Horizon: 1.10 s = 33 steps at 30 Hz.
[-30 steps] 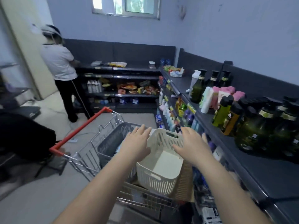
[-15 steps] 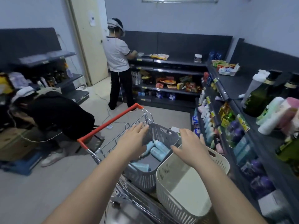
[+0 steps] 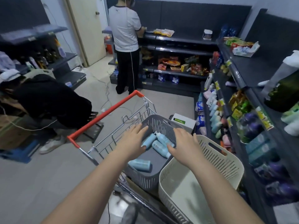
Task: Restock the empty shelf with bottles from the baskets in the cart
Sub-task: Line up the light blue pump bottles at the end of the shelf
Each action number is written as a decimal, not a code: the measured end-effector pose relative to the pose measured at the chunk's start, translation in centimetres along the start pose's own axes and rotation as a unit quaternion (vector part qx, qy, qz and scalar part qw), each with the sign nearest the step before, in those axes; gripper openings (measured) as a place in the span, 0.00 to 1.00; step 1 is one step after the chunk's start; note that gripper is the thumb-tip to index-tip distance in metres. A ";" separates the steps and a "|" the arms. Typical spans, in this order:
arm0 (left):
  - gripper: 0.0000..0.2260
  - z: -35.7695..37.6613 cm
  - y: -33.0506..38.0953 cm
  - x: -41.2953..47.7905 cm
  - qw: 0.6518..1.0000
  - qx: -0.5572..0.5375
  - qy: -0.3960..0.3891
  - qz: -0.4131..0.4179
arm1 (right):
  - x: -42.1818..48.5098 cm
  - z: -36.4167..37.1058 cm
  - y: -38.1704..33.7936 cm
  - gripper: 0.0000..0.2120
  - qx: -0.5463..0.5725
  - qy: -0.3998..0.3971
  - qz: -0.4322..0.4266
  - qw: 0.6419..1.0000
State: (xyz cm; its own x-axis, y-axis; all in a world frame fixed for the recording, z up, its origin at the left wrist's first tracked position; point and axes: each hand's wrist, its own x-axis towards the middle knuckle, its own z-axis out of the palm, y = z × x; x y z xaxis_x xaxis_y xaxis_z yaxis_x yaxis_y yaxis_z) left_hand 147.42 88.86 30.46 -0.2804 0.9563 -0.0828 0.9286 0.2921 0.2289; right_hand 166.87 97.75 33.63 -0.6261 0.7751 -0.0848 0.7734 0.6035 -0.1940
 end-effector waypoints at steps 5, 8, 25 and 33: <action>0.36 1.8 -2.1 6.3 0.999 -0.017 -0.031 0.039 | 5.2 2.3 0.1 0.29 0.013 -0.012 0.016 1.000; 0.35 3.6 -3.5 10.6 0.994 0.010 -0.077 0.081 | 8.7 4.1 0.2 0.26 0.036 -0.048 0.034 0.998; 0.38 19.7 -7.7 20.4 0.939 0.024 -0.322 0.120 | 17.1 21.4 -0.5 0.25 0.166 -0.270 0.243 0.917; 0.32 24.5 -9.2 21.7 0.940 0.028 -0.338 0.015 | 19.9 26.9 0.8 0.40 0.218 -0.194 0.404 0.867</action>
State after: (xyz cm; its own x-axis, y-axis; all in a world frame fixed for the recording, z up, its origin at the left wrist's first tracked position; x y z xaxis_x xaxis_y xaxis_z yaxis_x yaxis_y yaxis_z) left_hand 138.77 106.59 2.84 -0.0524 0.7316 -0.6797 0.9504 0.2454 0.1910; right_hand 152.35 108.66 5.51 0.0514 0.7402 -0.6704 0.9170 -0.3008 -0.2618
